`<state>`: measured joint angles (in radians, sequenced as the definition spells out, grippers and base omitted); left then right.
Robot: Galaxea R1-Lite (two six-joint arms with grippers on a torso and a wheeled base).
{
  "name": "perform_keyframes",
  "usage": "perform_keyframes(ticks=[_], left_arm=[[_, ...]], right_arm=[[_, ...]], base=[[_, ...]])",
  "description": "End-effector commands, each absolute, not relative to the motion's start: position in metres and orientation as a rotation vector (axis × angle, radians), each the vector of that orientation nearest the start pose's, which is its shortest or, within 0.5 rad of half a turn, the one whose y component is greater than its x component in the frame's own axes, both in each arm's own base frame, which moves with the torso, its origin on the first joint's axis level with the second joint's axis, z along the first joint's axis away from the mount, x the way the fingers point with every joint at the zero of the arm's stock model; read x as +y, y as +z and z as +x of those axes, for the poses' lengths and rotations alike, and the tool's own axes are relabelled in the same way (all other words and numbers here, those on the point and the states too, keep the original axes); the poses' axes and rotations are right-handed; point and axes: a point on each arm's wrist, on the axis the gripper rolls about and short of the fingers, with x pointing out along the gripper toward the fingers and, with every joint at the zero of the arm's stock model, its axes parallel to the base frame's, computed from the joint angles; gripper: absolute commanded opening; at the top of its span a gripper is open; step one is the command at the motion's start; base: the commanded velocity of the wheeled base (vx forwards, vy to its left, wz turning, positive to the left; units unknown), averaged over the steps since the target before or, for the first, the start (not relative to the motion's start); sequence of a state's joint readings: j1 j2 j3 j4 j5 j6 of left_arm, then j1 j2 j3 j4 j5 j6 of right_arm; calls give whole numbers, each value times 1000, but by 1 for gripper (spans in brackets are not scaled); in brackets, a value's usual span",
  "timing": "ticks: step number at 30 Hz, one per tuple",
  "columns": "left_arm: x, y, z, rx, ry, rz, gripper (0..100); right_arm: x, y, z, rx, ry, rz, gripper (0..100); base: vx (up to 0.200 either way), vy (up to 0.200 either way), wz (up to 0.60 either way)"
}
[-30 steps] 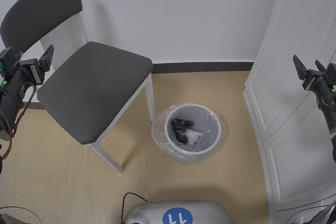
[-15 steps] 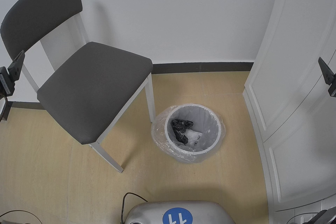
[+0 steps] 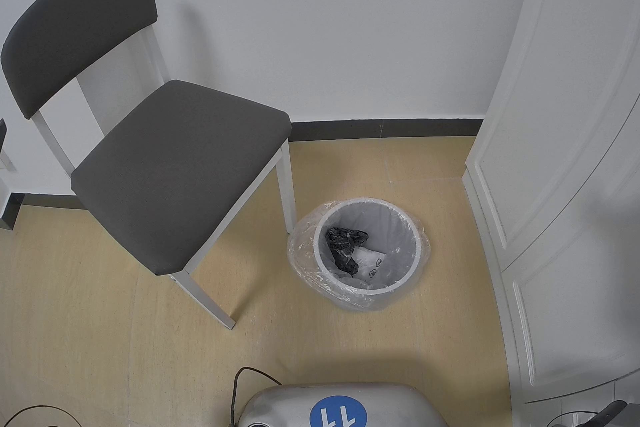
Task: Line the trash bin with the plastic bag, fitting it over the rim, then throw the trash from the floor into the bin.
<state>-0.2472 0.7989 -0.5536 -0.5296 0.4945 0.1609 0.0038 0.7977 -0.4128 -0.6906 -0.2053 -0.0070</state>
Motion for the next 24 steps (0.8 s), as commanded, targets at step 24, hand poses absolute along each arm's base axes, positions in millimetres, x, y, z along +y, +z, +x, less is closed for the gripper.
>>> perform_keyframes(ticks=[24], left_arm=[[14, 242, -31, -249, 407, 70, 100]], right_arm=[[-5, 213, -60, -399, -224, 34, 100]], base=[[0, 0, 0]])
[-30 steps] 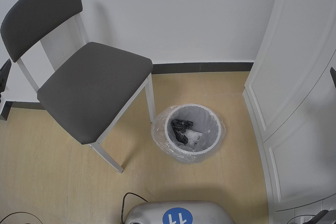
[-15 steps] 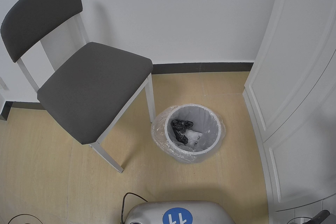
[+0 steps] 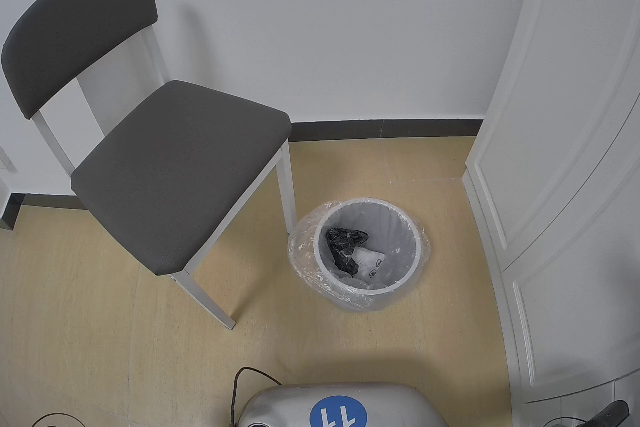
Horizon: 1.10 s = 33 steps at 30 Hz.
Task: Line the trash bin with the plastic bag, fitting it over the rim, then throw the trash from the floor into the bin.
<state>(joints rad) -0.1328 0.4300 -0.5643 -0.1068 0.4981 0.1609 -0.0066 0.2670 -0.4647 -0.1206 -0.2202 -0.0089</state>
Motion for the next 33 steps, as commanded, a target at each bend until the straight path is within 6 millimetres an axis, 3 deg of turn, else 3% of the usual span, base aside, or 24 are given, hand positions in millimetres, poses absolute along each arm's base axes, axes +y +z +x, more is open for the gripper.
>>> perform_keyframes(ticks=[1, 13, 25, 33], left_arm=[[14, 241, -33, -248, 408, 70, 100], [16, 217, -54, -233, 422, 76, 100], [14, 184, -70, -212, 467, 85, 100], [12, 175, -72, -208, 482, 54, 100]], right_arm=[[-5, 211, -62, -402, -224, 35, 100], [-5, 189, -83, -416, -201, 33, 100], [-5, 190, -86, -438, -214, 41, 100], [-5, 192, -88, -449, -223, 41, 100]], base=[[0, 0, 0], [0, 0, 0], [0, 0, 0], [0, 0, 0]])
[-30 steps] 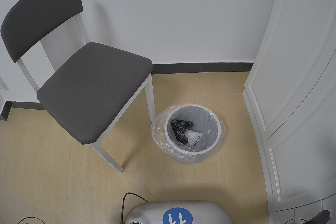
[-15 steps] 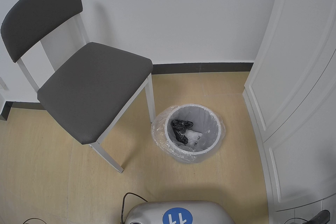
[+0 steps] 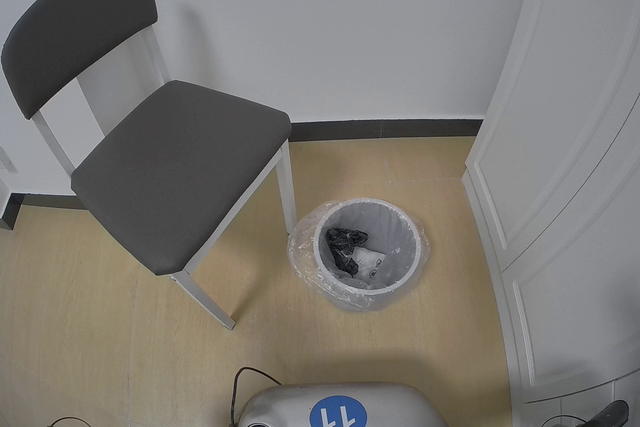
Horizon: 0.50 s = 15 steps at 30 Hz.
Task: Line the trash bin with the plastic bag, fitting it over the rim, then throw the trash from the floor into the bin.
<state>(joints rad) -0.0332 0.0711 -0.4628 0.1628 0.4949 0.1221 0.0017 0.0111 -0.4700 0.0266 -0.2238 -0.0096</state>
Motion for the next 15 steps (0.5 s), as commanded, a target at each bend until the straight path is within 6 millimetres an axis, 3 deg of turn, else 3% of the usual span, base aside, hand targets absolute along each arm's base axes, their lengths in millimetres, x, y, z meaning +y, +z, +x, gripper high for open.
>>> perform_keyframes(ticks=[1, 6, 10, 15], left_arm=[[12, 175, -72, -208, 483, 54, 100], [12, 171, -72, -233, 474, 28, 100], [9, 171, -70, -305, 359, -59, 100], [6, 165, -62, -432, 226, -92, 100]], right_arm=[[-5, 192, -88, -451, -223, 41, 100], [-5, 195, -89, -484, -223, 42, 100], [-6, 198, -89, -535, -244, 35, 100], [-5, 208, -95, -723, -239, 46, 100]], base=[[0, 0, 0], [0, 0, 0], [0, 0, 0], [0, 0, 0]])
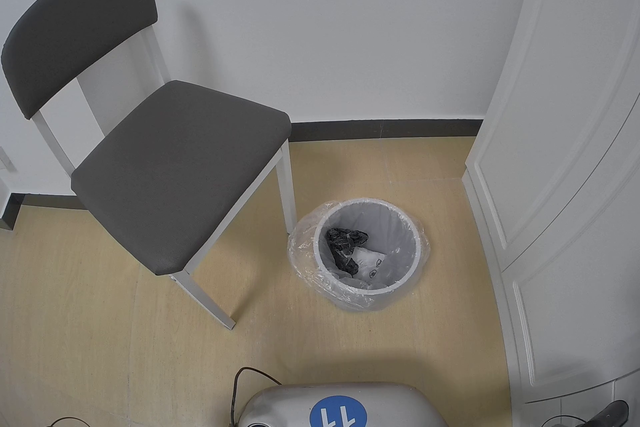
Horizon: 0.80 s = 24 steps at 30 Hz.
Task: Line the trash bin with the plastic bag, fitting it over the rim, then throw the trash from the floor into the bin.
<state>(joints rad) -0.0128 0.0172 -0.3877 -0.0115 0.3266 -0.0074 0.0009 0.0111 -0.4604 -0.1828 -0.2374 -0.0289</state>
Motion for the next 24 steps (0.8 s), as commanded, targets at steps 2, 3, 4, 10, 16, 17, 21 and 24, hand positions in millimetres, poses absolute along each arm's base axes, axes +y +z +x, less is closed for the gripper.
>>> perform_keyframes(ticks=[2, 3, 4, 10, 16, 17, 21, 24], left_arm=[[5, 162, -58, -456, 204, -90, 100], [5, 157, -54, -480, 185, -87, 100], [5, 154, -51, -497, 174, -88, 100], [4, 129, -38, -522, 128, -67, 100], [3, 123, -35, -485, 113, -70, 100], [3, 121, -34, -463, 112, -68, 100], [3, 111, -29, -358, 109, -61, 100], [3, 105, -27, -292, 109, -57, 100]], right_arm=[[-5, 208, -94, -768, -240, 40, 100], [-5, 205, -92, -808, -237, 26, 100], [-5, 203, -90, -839, -232, 15, 100], [-2, 176, -76, -966, -186, -101, 100], [-1, 160, -67, -953, -149, -151, 100], [-1, 160, -66, -948, -145, -153, 100], [-1, 158, -64, -924, -117, -161, 100], [0, 158, -64, -924, -102, -166, 100]], base=[[0, 0, 0], [0, 0, 0], [0, 0, 0], [0, 0, 0], [0, 0, 0], [0, 0, 0], [0, 0, 0], [0, 0, 0]])
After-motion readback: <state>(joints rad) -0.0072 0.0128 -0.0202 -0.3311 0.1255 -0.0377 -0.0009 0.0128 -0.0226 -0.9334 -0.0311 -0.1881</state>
